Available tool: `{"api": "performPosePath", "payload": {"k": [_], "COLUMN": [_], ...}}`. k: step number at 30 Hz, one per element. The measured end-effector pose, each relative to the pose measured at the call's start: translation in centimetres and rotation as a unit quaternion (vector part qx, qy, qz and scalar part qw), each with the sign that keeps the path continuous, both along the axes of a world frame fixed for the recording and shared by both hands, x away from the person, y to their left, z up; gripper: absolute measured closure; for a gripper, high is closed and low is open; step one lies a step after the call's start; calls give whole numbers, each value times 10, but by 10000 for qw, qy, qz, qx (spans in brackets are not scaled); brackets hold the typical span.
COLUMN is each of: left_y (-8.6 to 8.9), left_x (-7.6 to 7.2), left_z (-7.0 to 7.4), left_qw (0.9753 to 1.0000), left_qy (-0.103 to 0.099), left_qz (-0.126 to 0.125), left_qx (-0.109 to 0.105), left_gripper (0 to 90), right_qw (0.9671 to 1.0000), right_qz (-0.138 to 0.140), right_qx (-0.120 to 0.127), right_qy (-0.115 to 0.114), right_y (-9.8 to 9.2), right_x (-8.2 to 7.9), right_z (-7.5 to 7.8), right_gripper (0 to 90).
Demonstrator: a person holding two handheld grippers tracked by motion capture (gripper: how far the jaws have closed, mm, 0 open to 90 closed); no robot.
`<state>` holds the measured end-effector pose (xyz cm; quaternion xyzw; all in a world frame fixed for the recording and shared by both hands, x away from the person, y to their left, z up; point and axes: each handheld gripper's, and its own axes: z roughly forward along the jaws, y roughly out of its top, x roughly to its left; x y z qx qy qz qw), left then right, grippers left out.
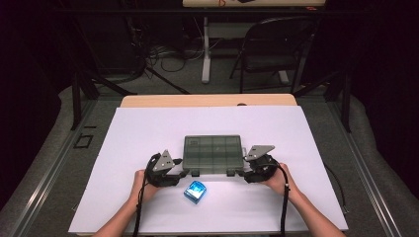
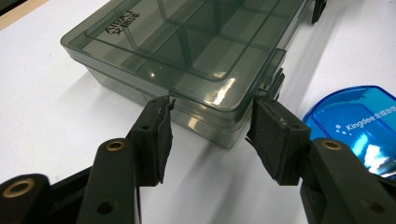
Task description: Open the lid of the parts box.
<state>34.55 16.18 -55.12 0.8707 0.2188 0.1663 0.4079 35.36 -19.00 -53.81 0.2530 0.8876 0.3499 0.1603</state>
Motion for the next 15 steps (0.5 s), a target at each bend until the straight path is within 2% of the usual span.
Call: {"api": "performPosePath", "payload": {"k": [6,7,11,15], "left_y": [0,1,1,2], "left_x": [0,0,-1,-1], "left_z": [0,1,1,1], "left_qw": [10000,10000,10000,10000], "left_qy": [-2,-5,-14,-13], "left_qz": [4,2,6,7], "left_qx": [-7,-12,-27,-50], "left_gripper": [500,501,509,519], "right_qw": [10000,10000,9999,9999], "right_qz": [-20,-31,-51,-62], "right_qx": [-18,66,125,88], "right_qy": [61,4,-20,26], "right_y": [0,0,-1,-2], "right_x": [0,0,0,0], "right_z": [1,0,2,3], "right_gripper": [419,424,445,453]}}
